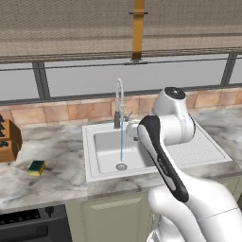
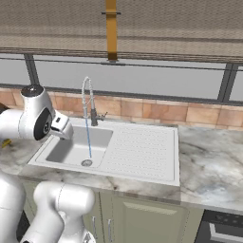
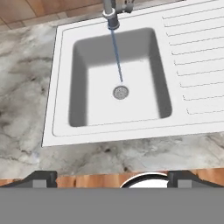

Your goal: Soak the sponge with water for a few seconds and then drop it inside the sink.

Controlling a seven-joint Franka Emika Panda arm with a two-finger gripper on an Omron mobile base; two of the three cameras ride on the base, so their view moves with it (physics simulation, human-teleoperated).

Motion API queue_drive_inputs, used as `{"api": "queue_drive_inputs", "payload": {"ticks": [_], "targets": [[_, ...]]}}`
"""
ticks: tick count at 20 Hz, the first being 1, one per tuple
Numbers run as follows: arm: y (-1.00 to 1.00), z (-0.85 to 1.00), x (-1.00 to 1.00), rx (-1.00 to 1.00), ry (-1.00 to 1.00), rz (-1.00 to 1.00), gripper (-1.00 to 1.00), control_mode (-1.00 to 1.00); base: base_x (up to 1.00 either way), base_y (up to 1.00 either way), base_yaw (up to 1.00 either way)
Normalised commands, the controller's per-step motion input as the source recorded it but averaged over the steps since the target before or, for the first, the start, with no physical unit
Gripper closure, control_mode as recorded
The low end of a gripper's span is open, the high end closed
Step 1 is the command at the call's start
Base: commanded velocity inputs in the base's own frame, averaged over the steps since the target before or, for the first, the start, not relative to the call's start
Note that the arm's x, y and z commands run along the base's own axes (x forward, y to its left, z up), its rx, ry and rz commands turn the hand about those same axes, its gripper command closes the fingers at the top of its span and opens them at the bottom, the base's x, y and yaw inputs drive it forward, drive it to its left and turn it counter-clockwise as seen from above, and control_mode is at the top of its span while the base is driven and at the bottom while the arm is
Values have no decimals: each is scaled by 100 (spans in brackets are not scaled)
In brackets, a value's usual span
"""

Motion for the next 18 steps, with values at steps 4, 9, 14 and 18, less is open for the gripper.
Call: {"api": "queue_drive_inputs", "payload": {"ticks": [4, 9, 14, 18], "targets": [[52, -1, 0, 0, 0, 9, -100, -100, 0, 0, 0], [52, -1, 3, 0, 0, 6, -100, -100, 0, 0, 0], [70, -6, 10, 0, 0, 1, -100, -100, 0, 0, 0], [70, -3, 14, 0, 6, 0, -100, -100, 0, 0, 0]]}}
